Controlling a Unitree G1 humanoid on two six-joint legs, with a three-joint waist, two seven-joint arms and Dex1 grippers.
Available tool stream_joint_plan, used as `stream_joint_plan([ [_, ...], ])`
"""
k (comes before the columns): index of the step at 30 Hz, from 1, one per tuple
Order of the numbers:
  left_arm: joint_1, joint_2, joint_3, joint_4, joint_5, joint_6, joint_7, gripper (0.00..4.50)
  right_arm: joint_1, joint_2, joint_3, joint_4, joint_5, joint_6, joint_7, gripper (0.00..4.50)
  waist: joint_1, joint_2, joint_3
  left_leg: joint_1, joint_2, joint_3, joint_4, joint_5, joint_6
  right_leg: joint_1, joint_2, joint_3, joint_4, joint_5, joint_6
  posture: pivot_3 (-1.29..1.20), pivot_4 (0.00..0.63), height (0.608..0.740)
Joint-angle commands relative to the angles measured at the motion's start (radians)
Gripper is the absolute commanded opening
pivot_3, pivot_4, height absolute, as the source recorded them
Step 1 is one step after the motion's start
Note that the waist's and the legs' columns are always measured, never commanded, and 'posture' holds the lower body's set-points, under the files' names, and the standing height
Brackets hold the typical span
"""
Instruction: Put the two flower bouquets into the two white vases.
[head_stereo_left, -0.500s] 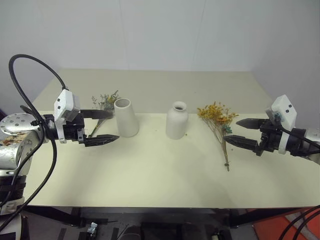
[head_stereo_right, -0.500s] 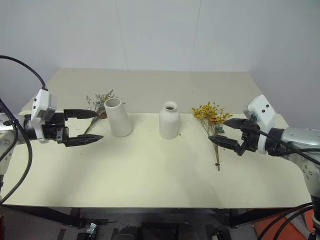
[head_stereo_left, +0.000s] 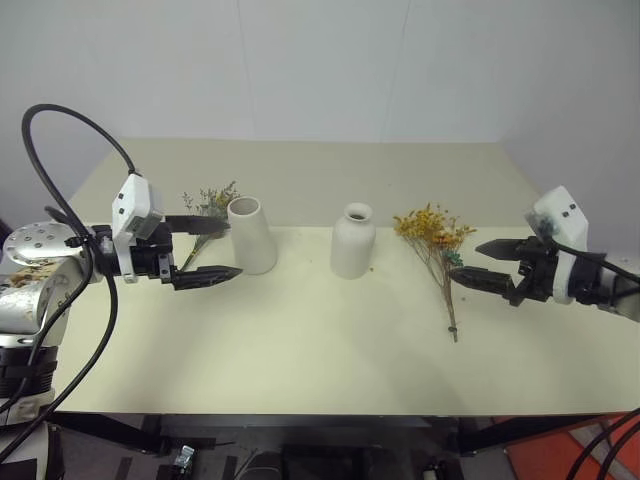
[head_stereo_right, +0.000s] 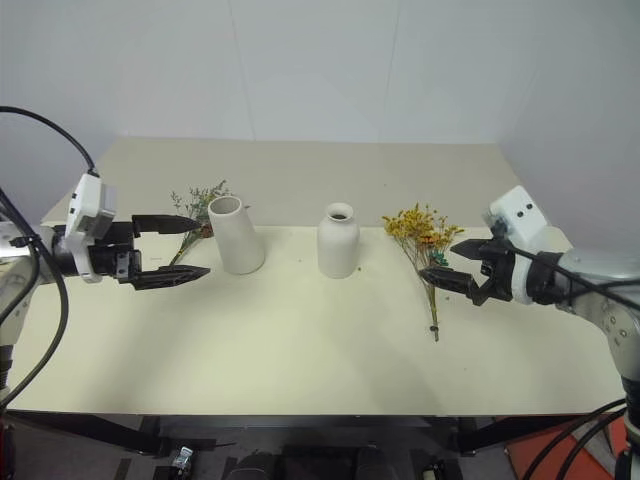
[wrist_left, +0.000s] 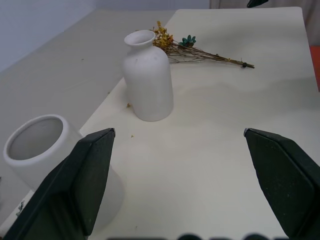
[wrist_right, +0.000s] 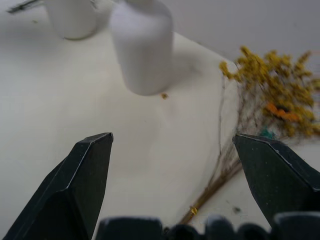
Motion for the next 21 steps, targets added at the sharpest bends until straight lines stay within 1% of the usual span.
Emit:
stream_joint_plan([
  [1, -0.062, -0.014, -0.025, -0.002, -0.022, 0.047, -0.002, 4.5, -0.121, 0.051, 0.021, 0.066, 0.011, 0.189, -0.098, 4.47, -0.001, 0.0, 0.0, 0.0, 0.0, 0.0, 0.0, 0.0, 0.0, 0.0, 0.0, 0.0, 0.0, 0.0, 0.0, 0.0, 0.15, 0.74],
  [4, -0.131, -0.044, -0.071, 0.011, -0.014, 0.08, -0.003, 4.5, -0.217, 0.089, 0.045, 0.124, -0.002, 0.297, -0.137, 4.47, 0.001, 0.0, 0.0, -0.001, 0.0, 0.0, 0.0, 0.0, 0.0, 0.0, 0.0, 0.0, 0.0, 0.0, 0.0, 0.0, 0.15, 0.74],
  [7, -0.232, -0.09, -0.115, 0.057, -0.004, 0.105, -0.006, 4.5, -0.307, 0.122, 0.087, 0.2, -0.034, 0.389, -0.179, 4.47, 0.003, 0.0, 0.0, -0.002, -0.001, 0.0, 0.0, 0.0, 0.0, 0.0, 0.0, 0.0, -0.001, 0.003, -0.004, 0.0, 0.15, 0.74],
  [10, -0.322, -0.128, -0.177, 0.113, 0.042, 0.092, -0.02, 4.5, -0.386, 0.145, 0.162, 0.281, -0.067, 0.451, -0.198, 4.47, 0.003, 0.0, 0.0, -0.003, -0.002, -0.001, 0.001, 0.0, 0.0, 0.0, -0.001, 0.0, -0.001, 0.004, -0.003, 0.0, 0.15, 0.74],
  [15, -0.467, -0.224, -0.267, 0.272, 0.135, 0.075, -0.012, 4.5, -0.44, 0.173, 0.31, 0.402, -0.128, 0.423, -0.194, 4.47, 0.001, 0.0, 0.0, -0.003, -0.002, -0.001, 0.001, 0.0, 0.0, 0.0, 0.0, 0.0, -0.001, 0.004, -0.004, 0.0, 0.15, 0.74],
  [18, -0.53, -0.274, -0.311, 0.373, 0.2, 0.03, -0.01, 4.5, -0.459, 0.191, 0.359, 0.481, -0.17, 0.378, -0.186, 4.47, 0.0, 0.0, 0.0, -0.003, -0.002, -0.001, 0.001, 0.0, 0.0, -0.001, -0.001, 0.0, -0.001, 0.004, -0.004, 0.0, 0.15, 0.74],
  [21, -0.594, -0.319, -0.325, 0.475, 0.241, -0.004, -0.019, 4.5, -0.487, 0.209, 0.412, 0.559, -0.209, 0.342, -0.171, 4.47, -0.001, 0.0, 0.0, -0.006, -0.002, -0.001, 0.001, 0.0, 0.0, -0.004, -0.001, 0.0, -0.001, 0.005, -0.004, 0.0, 0.15, 0.74],
])
